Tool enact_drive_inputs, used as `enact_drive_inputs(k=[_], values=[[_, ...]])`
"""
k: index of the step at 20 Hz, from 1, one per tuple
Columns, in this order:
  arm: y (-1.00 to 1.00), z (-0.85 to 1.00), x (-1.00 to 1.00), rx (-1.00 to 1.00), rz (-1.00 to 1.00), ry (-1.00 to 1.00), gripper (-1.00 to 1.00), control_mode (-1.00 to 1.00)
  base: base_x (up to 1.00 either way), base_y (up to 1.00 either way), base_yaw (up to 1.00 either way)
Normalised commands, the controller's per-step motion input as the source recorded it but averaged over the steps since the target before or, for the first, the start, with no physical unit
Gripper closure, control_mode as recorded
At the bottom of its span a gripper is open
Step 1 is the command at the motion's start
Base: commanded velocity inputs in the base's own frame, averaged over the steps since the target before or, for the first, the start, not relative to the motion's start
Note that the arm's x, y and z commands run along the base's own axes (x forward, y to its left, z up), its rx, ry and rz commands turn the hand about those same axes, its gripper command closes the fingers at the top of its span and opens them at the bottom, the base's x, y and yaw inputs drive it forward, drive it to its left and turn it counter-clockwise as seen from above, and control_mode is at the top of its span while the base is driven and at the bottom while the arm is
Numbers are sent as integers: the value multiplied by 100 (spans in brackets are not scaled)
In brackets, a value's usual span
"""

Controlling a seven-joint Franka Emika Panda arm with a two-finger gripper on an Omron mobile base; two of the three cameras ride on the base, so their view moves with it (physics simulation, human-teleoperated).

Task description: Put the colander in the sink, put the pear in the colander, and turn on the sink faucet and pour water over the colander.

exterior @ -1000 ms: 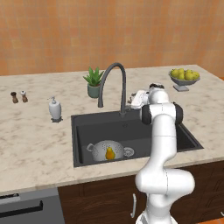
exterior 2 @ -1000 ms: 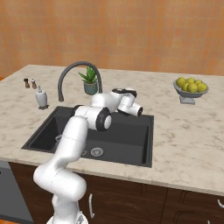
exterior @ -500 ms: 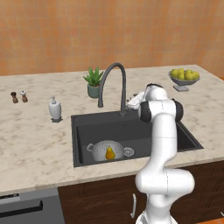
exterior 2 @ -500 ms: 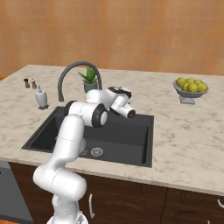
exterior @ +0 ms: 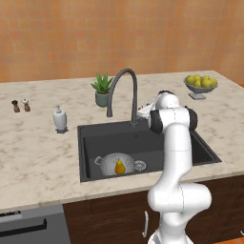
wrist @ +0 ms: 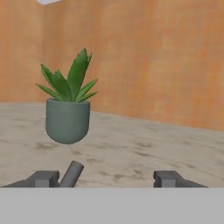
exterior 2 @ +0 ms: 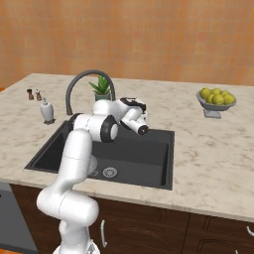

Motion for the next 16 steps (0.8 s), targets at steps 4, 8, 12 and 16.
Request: enact_drive_inputs(k=[4,8,12,16], values=[[-20,-14,9,0,-3,0,100,-100,0,0,0],[-28,-15,5,0,-3,0,100,-100,0,0,0],[-37,-14,14,0,-11,0,100,-100,0,0,0],[-41,-12,13,0,-18,0,100,-100,0,0,0]])
